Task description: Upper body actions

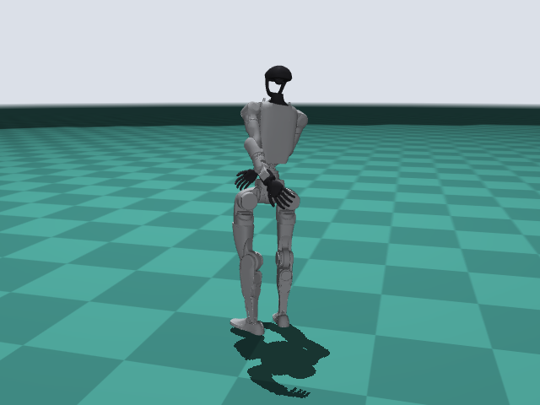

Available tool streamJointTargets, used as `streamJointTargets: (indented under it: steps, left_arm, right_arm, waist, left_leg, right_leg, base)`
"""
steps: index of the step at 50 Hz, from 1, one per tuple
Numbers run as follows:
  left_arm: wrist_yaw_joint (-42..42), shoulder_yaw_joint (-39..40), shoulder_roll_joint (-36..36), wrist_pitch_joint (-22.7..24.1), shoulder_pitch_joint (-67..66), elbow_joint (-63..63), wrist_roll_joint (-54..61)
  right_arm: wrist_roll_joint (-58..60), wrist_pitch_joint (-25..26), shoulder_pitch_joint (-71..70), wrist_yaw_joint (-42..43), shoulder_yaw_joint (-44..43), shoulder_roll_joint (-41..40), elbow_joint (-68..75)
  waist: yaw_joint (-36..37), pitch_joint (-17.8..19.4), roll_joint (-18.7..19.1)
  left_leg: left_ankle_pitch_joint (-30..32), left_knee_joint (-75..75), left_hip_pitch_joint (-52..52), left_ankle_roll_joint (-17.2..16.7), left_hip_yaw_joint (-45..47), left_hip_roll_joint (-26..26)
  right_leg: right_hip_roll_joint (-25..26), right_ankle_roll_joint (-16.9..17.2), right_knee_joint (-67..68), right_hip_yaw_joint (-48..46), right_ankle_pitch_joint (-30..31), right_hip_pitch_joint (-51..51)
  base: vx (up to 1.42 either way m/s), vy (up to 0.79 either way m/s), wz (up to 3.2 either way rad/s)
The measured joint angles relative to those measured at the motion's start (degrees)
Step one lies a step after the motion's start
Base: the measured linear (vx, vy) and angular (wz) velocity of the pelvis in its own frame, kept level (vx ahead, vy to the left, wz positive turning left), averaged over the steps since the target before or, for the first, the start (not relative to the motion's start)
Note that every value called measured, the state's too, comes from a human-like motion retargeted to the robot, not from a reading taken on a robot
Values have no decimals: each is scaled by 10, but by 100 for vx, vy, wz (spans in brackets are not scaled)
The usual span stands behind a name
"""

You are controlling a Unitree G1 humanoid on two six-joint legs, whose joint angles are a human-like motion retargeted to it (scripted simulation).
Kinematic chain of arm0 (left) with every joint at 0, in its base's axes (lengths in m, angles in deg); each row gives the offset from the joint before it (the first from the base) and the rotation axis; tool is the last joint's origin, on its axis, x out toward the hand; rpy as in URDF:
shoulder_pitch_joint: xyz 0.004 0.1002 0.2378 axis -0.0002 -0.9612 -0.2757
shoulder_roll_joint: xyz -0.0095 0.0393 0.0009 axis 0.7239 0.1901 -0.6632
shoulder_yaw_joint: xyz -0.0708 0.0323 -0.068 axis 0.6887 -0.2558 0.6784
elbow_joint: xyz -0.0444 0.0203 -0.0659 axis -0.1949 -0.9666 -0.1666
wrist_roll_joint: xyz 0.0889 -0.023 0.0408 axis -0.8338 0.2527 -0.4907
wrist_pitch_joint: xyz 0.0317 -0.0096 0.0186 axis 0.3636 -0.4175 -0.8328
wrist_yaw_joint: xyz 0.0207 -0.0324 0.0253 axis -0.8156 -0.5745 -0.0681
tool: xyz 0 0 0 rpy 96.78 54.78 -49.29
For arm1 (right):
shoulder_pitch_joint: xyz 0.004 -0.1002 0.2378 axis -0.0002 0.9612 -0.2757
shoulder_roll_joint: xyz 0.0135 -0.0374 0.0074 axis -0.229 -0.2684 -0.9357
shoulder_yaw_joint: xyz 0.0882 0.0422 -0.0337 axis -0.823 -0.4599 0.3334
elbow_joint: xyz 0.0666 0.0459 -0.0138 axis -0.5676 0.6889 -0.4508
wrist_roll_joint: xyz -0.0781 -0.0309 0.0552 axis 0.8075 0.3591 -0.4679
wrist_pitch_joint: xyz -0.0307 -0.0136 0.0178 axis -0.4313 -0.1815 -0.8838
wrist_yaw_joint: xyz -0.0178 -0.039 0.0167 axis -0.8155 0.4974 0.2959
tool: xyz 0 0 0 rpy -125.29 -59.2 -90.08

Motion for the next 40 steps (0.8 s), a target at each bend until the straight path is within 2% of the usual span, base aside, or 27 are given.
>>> streamJointTargets:
  steps: [2,5,9,12,16,20,25,27,30,36,38,40]
  left_arm:
    - [14,3,-1,0,29,0,36]
    - [42,-16,-5,8,117,0,109]
    - [57,-44,-24,37,287,0,163]
    - [30,-50,-48,68,419,4,178]
    - [-2,-80,-83,105,548,78,165]
    - [25,-170,-86,131,623,206,69]
    - [135,-243,-34,153,631,321,-72]
    - [157,-245,-36,164,616,320,-74]
    - [128,-237,-50,161,575,284,-43]
    - [24,-164,-58,107,471,89,-5]
    - [4,-138,-43,75,433,13,6]
    - [-3,-106,-28,18,359,0,12]
  right_arm:
    - [6,-13,22,26,-6,5,4]
    - [33,4,67,46,-37,15,47]
    - [98,79,143,47,-125,47,161]
    - [119,153,195,97,-204,86,282]
    - [65,241,276,182,-305,149,397]
    - [-35,247,377,239,-379,195,408]
    - [-106,227,456,304,-445,219,408]
    - [-132,234,460,322,-454,217,408]
    - [-170,229,437,331,-452,199,408]
    - [-196,219,295,262,-367,135,399]
    - [-166,226,242,214,-324,107,364]
    - [-121,230,186,142,-274,81,315]
  waist:
    - [-2,-3,-5]
    - [-2,-3,-16]
    - [1,-9,-26]
    - [-5,-16,-31]
    - [-17,-18,-33]
    - [-20,-16,-27]
    - [-13,-16,-25]
    - [-10,-15,-24]
    - [-4,-12,-21]
    - [16,-10,-14]
    - [24,-7,-11]
    - [32,2,-8]
  left_leg:
    - [2,0,-3,1,-7,-3]
    - [6,0,-8,4,-19,-10]
    - [12,1,-20,8,-38,-13]
    - [17,2,-30,12,-57,-16]
    - [19,7,-44,16,-77,-18]
    - [17,13,-51,15,-75,-14]
    - [15,16,-50,11,-62,-11]
    - [16,16,-49,12,-61,-11]
    - [17,15,-49,13,-65,-11]
    - [19,10,-44,15,-73,-14]
    - [18,9,-39,15,-70,-14]
    - [16,8,-32,13,-61,-12]
  right_leg:
    - [-3,-1,-1,-7,-1,2]
    - [-8,-2,-4,-19,-4,6]
    - [-11,-1,-12,-38,-6,14]
    - [-14,2,-16,-57,-9,20]
    - [-17,5,-19,-78,-14,25]
    - [-16,4,-21,-76,-15,22]
    - [-15,-4,-21,-65,-15,18]
    - [-15,-5,-20,-66,-15,18]
    - [-15,-6,-20,-70,-17,20]
    - [-16,-3,-17,-78,-17,22]
    - [-15,-3,-16,-74,-14,20]
    - [-13,-4,-14,-65,-11,19]
  base:
    - [0,-3,30]
    - [-5,-4,37]
    - [-6,-3,42]
    - [-4,-1,56]
    - [-3,2,45]
    - [0,1,-6]
    - [1,1,-20]
    - [0,0,0]
    - [0,0,0]
    - [-1,0,6]
    - [-1,0,-12]
    - [-1,0,-36]
